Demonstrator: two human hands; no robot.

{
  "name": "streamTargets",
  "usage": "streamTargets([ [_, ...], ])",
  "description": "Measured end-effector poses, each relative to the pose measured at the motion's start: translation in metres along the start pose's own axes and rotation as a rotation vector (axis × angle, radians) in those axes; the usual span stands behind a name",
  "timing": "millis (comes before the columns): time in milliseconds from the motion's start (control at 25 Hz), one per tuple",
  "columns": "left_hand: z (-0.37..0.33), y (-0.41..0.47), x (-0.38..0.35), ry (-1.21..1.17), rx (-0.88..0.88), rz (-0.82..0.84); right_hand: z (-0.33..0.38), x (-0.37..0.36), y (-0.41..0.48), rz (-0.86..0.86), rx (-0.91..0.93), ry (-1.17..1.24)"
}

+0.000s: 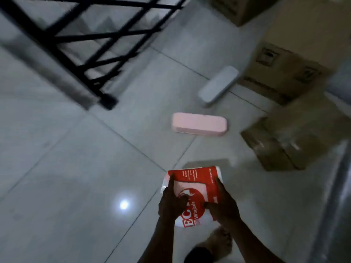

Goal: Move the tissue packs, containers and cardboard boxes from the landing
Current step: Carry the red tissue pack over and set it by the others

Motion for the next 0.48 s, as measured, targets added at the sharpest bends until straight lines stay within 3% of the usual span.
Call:
streamTargets([
  [280,0.178,-0.075,0.319,-0.324,0.118,-0.438,0.193,-0.262,-0.157,0.213,0.422,-0.255],
  [480,0.393,-0.219,0.523,-0.468,0.285,-0.769,0.300,-0.482,-0.380,0.475,0.725,-0.358],
])
Point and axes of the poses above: each hand's wrist, its own y-axis towards the middle knuckle, its own x-axis out of the back of the hand, z = x × y, the point moved 1 cm from there along y, towards the middle knuckle, and after that the axes turned 13 degrees about -z, right-handed, at the moved point
